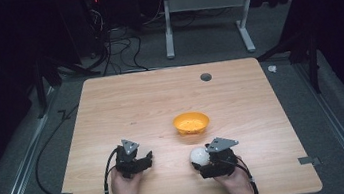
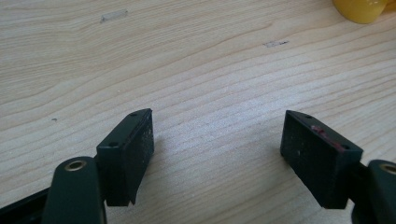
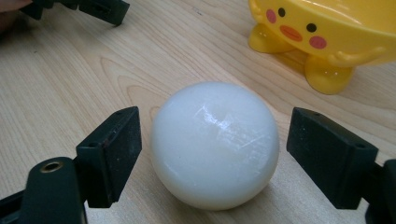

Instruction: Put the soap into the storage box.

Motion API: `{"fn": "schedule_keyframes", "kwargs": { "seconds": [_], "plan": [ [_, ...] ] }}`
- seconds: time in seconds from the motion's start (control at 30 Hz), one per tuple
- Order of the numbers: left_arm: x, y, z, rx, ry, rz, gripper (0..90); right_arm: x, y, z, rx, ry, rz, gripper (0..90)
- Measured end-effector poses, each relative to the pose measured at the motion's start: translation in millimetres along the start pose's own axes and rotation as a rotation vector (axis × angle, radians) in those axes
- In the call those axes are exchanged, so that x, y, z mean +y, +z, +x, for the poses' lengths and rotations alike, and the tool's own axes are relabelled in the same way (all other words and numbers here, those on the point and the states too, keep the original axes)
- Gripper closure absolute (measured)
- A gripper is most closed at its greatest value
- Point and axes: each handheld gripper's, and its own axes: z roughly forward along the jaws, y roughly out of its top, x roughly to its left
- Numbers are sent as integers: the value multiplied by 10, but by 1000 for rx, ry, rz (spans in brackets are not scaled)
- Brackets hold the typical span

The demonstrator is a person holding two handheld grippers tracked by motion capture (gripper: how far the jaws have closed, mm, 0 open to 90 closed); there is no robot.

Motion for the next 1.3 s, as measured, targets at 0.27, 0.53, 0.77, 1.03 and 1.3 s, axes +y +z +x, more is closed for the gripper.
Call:
{"fn": "schedule_keyframes", "kwargs": {
  "seconds": [0.27, 0.53, 0.77, 1.03, 1.3],
  "plan": [
    [0, 0, 0, 0, 0, 0, 263, -23, 71, 10, -14, -4, 16, 182],
    [-2, -2, 0, 1, -2, 0, 263, -48, 121, 21, -19, -8, 37, 190],
    [-2, -1, -1, 3, -4, -1, 264, -66, 155, 46, -29, -12, 48, 226],
    [8, 11, -13, 16, -13, -1, 266, -67, 171, 39, -22, -11, 43, 237],
    [15, 16, -26, 7, -5, 2, 266, -47, 196, 31, -19, -2, 67, 236]
  ]
}}
